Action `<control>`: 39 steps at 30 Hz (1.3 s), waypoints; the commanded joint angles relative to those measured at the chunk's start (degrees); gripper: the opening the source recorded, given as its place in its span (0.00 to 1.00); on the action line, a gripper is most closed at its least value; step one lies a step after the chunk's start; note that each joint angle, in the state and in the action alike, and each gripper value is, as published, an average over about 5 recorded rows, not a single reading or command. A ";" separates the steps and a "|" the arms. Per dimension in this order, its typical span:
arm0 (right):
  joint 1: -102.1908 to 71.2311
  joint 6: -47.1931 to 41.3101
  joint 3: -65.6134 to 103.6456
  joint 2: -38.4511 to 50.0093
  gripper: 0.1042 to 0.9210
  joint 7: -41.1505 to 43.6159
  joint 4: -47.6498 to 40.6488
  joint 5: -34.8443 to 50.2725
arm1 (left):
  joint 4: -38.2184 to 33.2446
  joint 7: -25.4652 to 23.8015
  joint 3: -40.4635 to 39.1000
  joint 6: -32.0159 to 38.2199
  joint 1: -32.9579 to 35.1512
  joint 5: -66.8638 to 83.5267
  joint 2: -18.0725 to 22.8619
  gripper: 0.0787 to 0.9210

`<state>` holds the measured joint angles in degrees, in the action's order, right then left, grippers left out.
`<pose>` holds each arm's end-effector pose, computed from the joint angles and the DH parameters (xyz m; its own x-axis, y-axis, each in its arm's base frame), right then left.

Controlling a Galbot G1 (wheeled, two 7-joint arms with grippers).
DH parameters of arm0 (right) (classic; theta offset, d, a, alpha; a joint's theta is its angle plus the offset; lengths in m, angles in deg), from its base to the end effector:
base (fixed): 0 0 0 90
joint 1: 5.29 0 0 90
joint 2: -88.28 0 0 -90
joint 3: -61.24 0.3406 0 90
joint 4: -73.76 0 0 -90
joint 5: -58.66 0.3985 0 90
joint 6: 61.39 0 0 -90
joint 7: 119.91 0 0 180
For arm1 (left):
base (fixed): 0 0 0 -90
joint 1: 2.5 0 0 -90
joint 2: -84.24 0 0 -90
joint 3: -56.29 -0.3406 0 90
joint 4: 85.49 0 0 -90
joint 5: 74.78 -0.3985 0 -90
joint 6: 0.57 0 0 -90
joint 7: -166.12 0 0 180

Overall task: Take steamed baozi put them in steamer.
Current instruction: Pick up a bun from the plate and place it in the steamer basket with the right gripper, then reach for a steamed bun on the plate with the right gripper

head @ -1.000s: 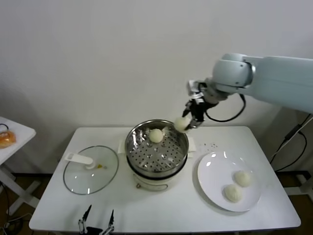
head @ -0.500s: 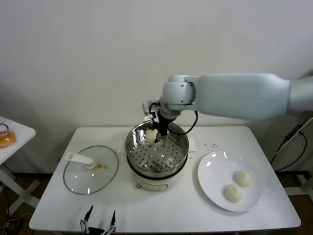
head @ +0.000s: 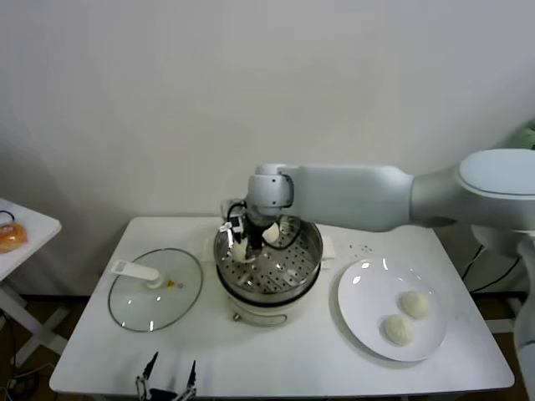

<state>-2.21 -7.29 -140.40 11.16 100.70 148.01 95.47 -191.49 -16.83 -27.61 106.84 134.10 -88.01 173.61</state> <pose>0.5238 0.2475 -0.1135 -0.2419 -0.2313 0.9423 -0.9322 -0.2140 -0.2919 0.0944 0.0432 -0.4350 -0.9674 0.0345 0.2508 0.1033 0.9583 0.2666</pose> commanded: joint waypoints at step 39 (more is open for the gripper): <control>14.86 18.39 -20.50 47.86 0.88 18.16 19.94 -15.98 | -0.34 0.01 -0.25 0.11 1.06 -0.99 0.03 0.88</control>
<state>16.93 9.16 -157.50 46.89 118.71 163.57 89.78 -192.02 -16.85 -27.82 106.88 135.19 -88.91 173.56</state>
